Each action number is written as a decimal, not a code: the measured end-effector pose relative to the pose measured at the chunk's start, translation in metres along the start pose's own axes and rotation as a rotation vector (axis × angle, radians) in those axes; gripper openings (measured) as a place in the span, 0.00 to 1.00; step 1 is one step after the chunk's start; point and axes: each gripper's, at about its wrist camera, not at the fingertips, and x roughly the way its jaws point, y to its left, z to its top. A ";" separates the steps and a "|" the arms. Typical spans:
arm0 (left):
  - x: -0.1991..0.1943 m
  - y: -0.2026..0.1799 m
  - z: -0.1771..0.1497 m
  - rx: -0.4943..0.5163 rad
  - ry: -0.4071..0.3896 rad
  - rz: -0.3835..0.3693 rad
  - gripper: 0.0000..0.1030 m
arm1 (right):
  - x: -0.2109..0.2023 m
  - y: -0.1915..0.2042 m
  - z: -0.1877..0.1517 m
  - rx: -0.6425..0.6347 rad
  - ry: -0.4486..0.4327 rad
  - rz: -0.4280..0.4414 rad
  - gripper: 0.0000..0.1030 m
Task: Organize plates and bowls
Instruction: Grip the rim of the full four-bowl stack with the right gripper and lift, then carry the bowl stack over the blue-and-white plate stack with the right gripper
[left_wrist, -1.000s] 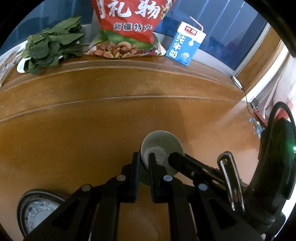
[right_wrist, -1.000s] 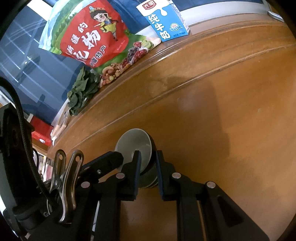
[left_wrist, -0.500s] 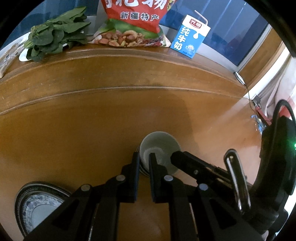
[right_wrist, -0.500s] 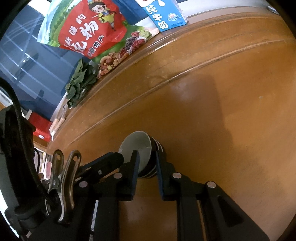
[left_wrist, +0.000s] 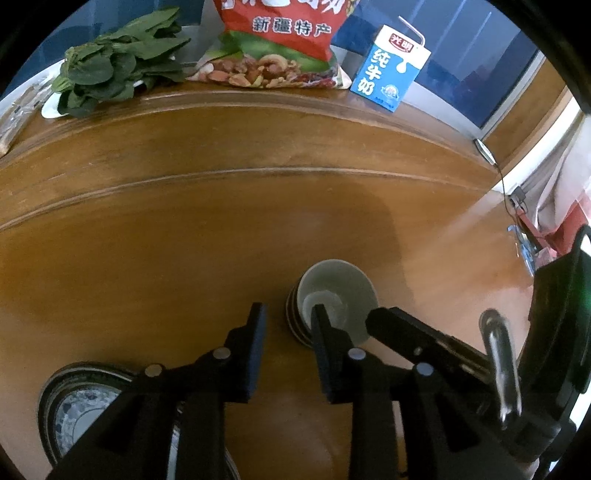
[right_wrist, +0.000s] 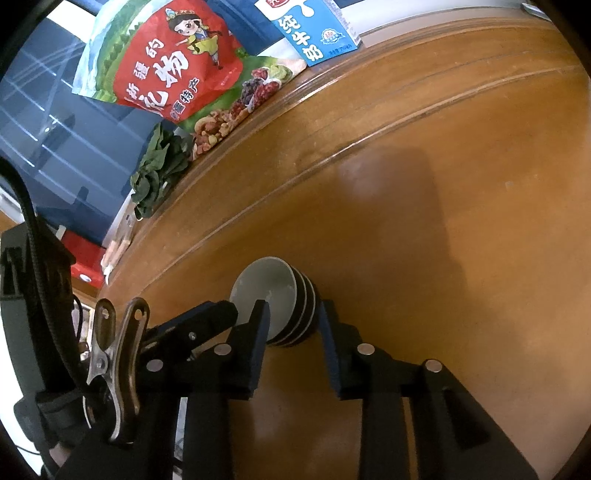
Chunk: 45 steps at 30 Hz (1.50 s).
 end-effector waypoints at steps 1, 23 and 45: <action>0.001 0.000 0.000 0.000 0.008 -0.004 0.26 | 0.001 0.000 -0.001 -0.002 0.002 0.002 0.29; 0.024 0.011 0.012 0.023 0.071 -0.065 0.27 | 0.026 -0.013 0.000 0.117 0.047 0.046 0.31; 0.034 0.020 0.017 0.030 0.102 -0.174 0.15 | 0.038 -0.026 -0.001 0.177 0.057 0.079 0.32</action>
